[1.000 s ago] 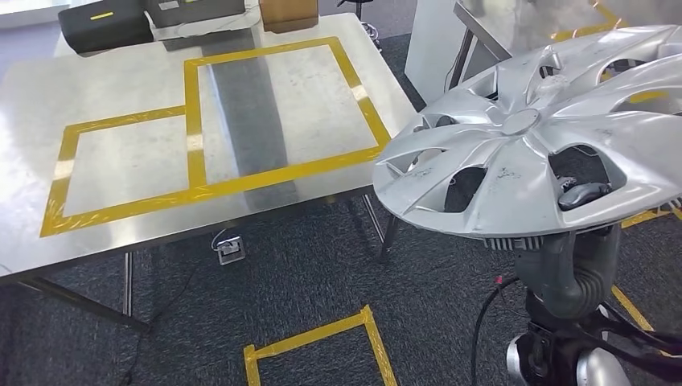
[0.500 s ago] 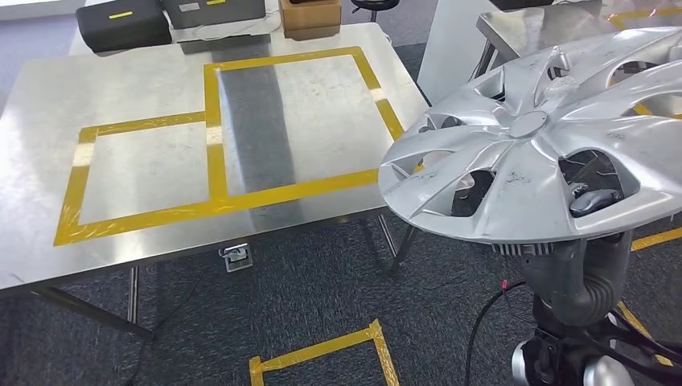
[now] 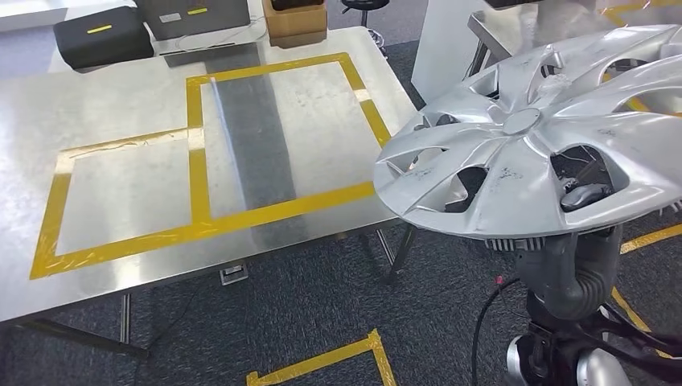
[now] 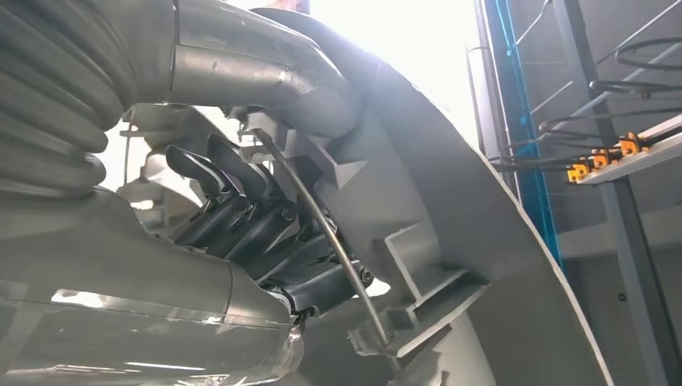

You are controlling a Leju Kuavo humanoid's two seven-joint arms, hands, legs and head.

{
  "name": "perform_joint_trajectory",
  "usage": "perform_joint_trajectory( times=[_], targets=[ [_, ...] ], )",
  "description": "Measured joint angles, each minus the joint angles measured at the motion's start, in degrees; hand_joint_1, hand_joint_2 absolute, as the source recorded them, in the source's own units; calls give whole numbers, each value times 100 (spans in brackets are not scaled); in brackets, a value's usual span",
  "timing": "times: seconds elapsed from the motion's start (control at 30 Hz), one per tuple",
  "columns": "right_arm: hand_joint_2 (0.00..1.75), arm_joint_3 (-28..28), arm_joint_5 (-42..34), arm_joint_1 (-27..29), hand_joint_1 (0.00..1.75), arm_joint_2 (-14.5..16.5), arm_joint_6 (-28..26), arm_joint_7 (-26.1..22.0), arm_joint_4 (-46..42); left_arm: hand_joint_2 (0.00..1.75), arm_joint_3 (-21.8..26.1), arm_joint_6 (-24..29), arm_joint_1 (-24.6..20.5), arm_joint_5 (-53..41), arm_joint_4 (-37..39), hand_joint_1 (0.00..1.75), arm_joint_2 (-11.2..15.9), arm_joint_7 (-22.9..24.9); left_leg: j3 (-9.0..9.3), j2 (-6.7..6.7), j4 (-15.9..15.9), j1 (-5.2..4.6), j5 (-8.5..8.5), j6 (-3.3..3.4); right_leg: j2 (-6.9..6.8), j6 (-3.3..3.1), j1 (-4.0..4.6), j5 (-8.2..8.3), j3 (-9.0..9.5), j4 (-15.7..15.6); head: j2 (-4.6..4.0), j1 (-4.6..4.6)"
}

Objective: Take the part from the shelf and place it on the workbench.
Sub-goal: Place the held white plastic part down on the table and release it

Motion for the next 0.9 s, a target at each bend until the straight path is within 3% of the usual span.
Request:
perform_joint_trajectory(
  times=[0.03, 0.07, 0.2, 0.23, 0.27, 0.33, 0.37, 0.4, 0.43, 0.47, 0.53, 0.57, 0.63, 0.7, 0.77, 0.87, 0.9],
  targets=[
    [175, 0, 0, -4, 175, 4, 0, -3, 3, 175, 0, 0, 2, 0, -1, 0, -1, 0, 105, 13, -263, 1, 149, -5, 6, 43, -5, -63, 49, 27, 0, -26],
    [175, -1, 1, -7, 175, 7, 0, -8, 4, 175, 1, 0, -1, -2, -1, 0, -2, 1, 184, 22, -431, -8, 170, 21, 13, 81, -7, -109, 67, 49, 0, -49],
    [175, 1, -3, -12, 175, 9, 2, -17, 4, 175, 2, 1, 0, -5, 3, 0, 19, 9, 293, 19, -570, -37, -4, 203, 27, 190, -23, -209, 68, 80, 0, -27],
    [175, 0, -4, -12, 175, 10, 3, -18, 4, 175, 2, 2, 1, -5, 3, 0, 27, 9, 326, 18, -584, -30, -25, 241, 27, 213, -27, -278, 20, 210, 0, -15],
    [175, -1, -4, -13, 175, 10, 5, -20, 4, 175, 2, 2, -3, -6, 3, 0, 33, 9, 368, 20, -595, -24, -49, 276, 27, 231, -28, -387, -98, 459, 0, 5],
    [175, -1, -8, -13, 175, 10, 11, -29, 7, 175, 2, 1, -6, -7, 2, 0, 36, 9, 442, 33, -599, -37, -115, 328, 27, 246, -25, -643, -559, 1266, 0, 65],
    [175, 0, -14, -11, 175, 10, 15, -34, 11, 175, 2, 1, -6, -8, 2, 0, 37, 9, 482, 38, -598, -46, -151, 340, 27, 243, -24, -702, -804, 1613, 0, 90],
    [175, 1, -21, -8, 175, 10, 19, -40, 16, 175, 2, 0, -4, -8, 2, 0, 38, 10, 530, 39, -598, -56, -189, 345, 28, 230, -23, -657, -981, 1800, 0, 114],
    [175, 1, -30, -5, 175, 10, 22, -46, 20, 175, 2, 0, -4, -9, 2, 0, 39, 10, 586, 35, -599, -64, -230, 345, 28, 203, -16, -482, -1049, 1753, 0, 133],
    [175, 1, -38, -2, 175, 10, 24, -52, 24, 175, 2, 0, -5, -9, 2, 0, 39, 10, 650, 27, -601, -70, -272, 340, 29, 163, -2, -208, -1011, 1491, 0, 150],
    [175, 1, -46, 2, 175, 9, 28, -67, 28, 175, 2, 0, -10, -12, 1, 0, 32, 10, 743, 6, -610, -74, -354, 314, 36, 58, 56, 278, -808, 799, 0, 171],
    [175, 0, -48, 1, 175, 8, 32, -74, 30, 175, 2, 0, -14, -14, 1, 0, 25, 11, 760, -2, -615, -71, -381, 288, 38, 9, 85, 377, -720, 545, 0, 182],
    [175, 0, -49, 0, 175, 6, 40, -86, 33, 175, 1, -2, -22, -15, -1, 0, 10, 15, 754, -10, -632, -66, -401, 228, 34, -54, 123, 328, -645, 348, 0, 200],
    [175, -1, -51, 7, 175, 7, 44, -96, 34, 175, 0, -5, -24, -16, 0, 0, 8, 20, 776, -7, -664, -73, -424, 166, 22, -76, 110, 288, -563, 195, 0, 211],
    [175, -1, -54, 11, 175, 11, 45, -103, 35, 175, 0, -7, -32, -19, 0, 0, 14, 21, 680, -13, -434, -78, -565, 116, 0, -89, 72, 293, -436, 51, 0, 175],
    [175, -1, -56, 9, 175, 18, 46, -110, 37, 175, 1, -7, -26, -22, 1, 0, 23, 27, 84, -28, 525, -55, -889, 66, -15, -113, 52, 240, -320, 0, 0, 93],
    [175, 0, -56, 12, 175, 22, 47, -111, 37, 175, 1, -7, -20, -21, 1, 0, 26, 31, -86, -26, 719, -51, -871, 49, -13, -111, 48, 207, -285, 5, 0, 69]
  ],
)
